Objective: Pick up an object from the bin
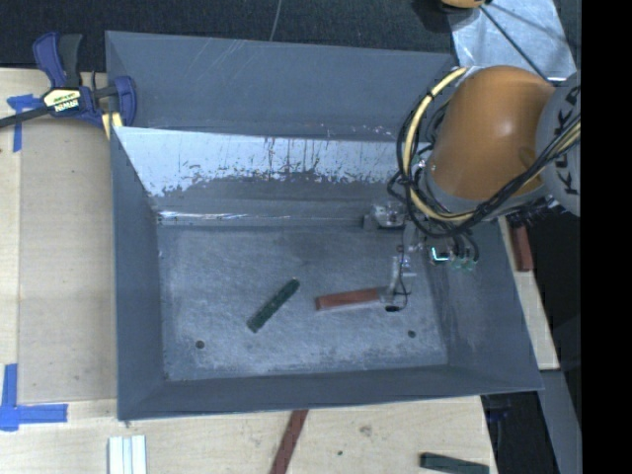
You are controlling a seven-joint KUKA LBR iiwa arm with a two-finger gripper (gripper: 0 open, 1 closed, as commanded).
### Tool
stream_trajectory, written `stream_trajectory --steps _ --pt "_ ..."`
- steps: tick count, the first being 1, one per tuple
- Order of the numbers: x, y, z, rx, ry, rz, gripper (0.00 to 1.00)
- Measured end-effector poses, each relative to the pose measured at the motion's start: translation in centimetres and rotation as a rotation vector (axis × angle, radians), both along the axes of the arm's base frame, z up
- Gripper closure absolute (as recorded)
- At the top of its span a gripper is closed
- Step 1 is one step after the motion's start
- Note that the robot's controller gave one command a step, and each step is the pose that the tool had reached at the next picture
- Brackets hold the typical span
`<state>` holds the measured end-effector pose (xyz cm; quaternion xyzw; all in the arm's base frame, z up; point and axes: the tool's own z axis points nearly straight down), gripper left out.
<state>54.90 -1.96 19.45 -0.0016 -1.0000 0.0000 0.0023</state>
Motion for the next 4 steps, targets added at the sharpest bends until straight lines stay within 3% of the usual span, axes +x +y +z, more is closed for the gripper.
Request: stream_trajectory --steps 1,2,3,4 --pt "0.2 0.0 0.4 0.000 -0.008 0.001 0.00" --pt "0.0 1.0 -5.4 0.000 -0.011 -0.095 0.00" --pt "-0.2 1.3 -8.8 -0.001 -0.003 -0.115 0.00" --pt "-1.2 1.7 -5.8 -0.001 -0.009 -0.305 0.00"
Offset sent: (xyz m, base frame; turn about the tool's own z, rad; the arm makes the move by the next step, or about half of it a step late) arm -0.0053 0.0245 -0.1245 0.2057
